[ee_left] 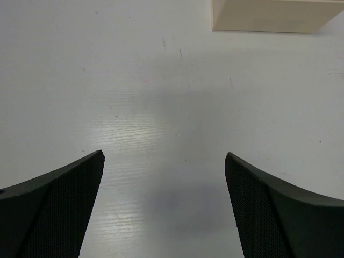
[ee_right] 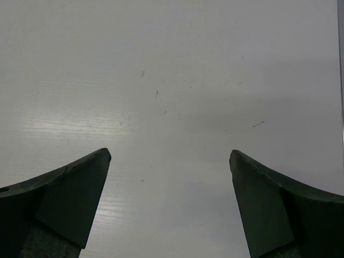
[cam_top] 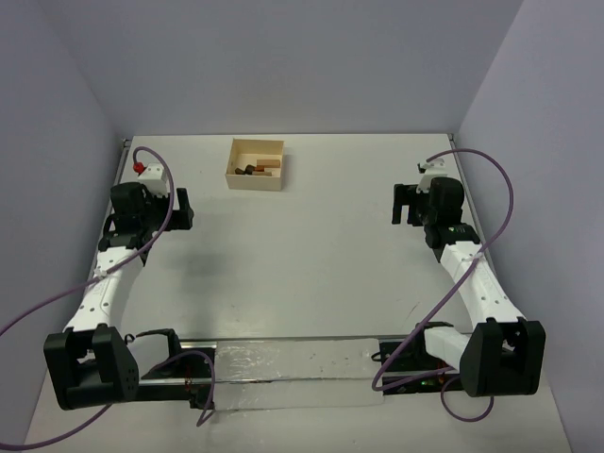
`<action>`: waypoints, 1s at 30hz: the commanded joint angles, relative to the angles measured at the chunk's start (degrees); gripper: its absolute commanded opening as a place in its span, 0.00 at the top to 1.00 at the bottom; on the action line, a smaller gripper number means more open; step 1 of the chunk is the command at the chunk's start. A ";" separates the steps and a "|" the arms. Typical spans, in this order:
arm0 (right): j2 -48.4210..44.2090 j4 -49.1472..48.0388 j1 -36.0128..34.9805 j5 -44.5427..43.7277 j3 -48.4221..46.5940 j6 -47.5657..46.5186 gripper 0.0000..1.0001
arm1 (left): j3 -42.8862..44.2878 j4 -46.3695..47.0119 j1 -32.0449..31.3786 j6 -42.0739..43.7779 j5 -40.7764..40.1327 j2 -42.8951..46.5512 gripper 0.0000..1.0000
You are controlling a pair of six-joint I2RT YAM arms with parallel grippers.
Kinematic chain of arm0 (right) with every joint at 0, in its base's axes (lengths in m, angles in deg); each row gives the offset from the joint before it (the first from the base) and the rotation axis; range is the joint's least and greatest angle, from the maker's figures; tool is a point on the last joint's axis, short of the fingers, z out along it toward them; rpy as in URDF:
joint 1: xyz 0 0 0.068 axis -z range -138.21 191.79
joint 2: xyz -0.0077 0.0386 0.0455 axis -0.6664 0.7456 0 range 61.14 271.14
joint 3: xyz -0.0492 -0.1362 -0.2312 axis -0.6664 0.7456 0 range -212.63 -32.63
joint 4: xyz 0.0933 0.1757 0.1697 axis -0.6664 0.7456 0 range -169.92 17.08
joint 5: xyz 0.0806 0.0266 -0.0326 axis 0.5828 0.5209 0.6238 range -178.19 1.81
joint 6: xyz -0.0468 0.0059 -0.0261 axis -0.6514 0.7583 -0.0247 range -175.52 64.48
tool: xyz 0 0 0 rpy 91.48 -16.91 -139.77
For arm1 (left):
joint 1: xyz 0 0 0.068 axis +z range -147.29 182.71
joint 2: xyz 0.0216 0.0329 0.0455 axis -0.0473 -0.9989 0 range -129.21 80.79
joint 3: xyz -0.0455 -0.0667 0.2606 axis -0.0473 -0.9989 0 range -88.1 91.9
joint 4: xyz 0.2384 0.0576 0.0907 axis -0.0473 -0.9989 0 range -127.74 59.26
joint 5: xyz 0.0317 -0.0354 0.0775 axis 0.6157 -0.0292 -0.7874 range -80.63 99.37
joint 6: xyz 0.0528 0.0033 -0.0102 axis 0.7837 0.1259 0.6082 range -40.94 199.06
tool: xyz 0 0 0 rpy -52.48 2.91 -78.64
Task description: Build the wood block tower
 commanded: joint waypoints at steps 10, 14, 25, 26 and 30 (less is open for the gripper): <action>1.17 0.03 -0.12 -0.25 -3.20 -0.88 0.00 | 13.23 -0.60 -5.90 -0.64 -6.98 -8.95 0.15; 1.35 0.13 -0.12 -0.69 -3.47 -0.79 0.00 | 22.23 -2.95 -7.41 -4.22 -7.34 -16.63 0.20; 4.77 2.66 -0.12 -2.05 -7.57 -1.47 0.00 | 43.31 -7.27 -12.79 -5.34 -10.78 -36.78 0.26; 5.50 2.68 -0.12 -2.15 -7.91 -1.49 0.00 | 44.72 -7.42 -13.17 -5.49 -10.78 -38.09 0.26; 7.31 3.03 -0.12 -2.28 -9.52 -1.15 0.00 | 51.69 -9.10 -14.00 -6.34 -10.78 -44.59 0.27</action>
